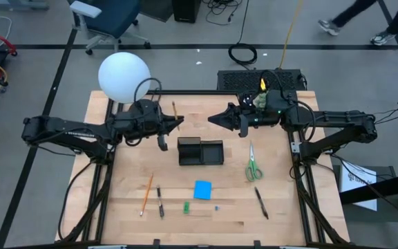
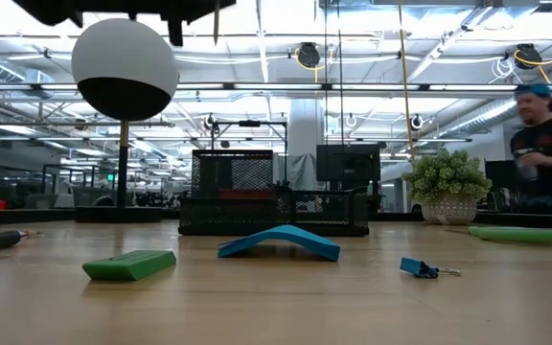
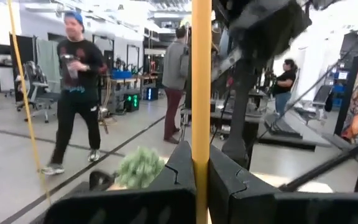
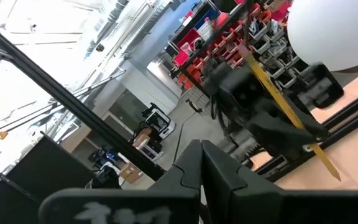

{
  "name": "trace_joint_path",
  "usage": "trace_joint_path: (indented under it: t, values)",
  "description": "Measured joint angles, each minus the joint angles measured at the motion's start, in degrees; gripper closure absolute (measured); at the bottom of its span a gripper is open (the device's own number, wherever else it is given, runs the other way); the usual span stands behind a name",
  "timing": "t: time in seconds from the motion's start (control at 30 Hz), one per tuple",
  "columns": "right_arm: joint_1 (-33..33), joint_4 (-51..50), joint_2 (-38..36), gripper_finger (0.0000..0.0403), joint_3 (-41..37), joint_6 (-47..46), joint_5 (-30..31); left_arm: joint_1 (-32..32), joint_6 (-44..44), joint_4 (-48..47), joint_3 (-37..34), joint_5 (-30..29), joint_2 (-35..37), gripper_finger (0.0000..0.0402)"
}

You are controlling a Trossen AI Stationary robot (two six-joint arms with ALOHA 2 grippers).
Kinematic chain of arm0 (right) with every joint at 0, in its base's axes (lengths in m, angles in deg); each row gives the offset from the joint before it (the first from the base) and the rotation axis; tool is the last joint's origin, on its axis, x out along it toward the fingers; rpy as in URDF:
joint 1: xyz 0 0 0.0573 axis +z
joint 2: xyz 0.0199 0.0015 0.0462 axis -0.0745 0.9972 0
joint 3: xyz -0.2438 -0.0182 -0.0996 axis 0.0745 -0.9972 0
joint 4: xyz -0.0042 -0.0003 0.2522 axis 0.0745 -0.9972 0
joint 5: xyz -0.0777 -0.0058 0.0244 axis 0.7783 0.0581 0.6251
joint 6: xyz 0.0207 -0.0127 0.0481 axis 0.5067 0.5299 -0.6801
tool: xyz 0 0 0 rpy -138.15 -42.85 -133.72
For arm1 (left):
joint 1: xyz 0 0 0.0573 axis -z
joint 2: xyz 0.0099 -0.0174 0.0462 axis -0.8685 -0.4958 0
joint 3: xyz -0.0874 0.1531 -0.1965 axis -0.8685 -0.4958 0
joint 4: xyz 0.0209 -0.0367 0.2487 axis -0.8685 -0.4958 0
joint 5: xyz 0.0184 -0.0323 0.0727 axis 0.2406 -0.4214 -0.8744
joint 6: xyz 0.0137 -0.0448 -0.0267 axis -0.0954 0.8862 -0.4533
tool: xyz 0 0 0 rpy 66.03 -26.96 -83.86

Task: Pick and place office supplies into organizer
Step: Put the yellow pencil into the black desk organizer

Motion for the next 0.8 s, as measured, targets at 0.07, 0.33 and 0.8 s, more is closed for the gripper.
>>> trace_joint_path:
  t: [0.07,0.33,0.8]
  values:
    - [-0.2,0.0,0.0,0.0403,0.0,0.0,0.0,-0.7,-0.3,-0.3,-1.9,0.0,-0.3,0.0401]
    - [-1.3,-0.6,0.0,0.0403,0.0,0.0,0.2,-3.4,2.0,5.7,-8.2,2.2,-0.2,0.0401]
    - [-3.2,-1.4,0.0,0.0403,0.0,-0.8,0.2,-4.4,4.4,15.6,-10.7,6.7,-8.4,0.0401]
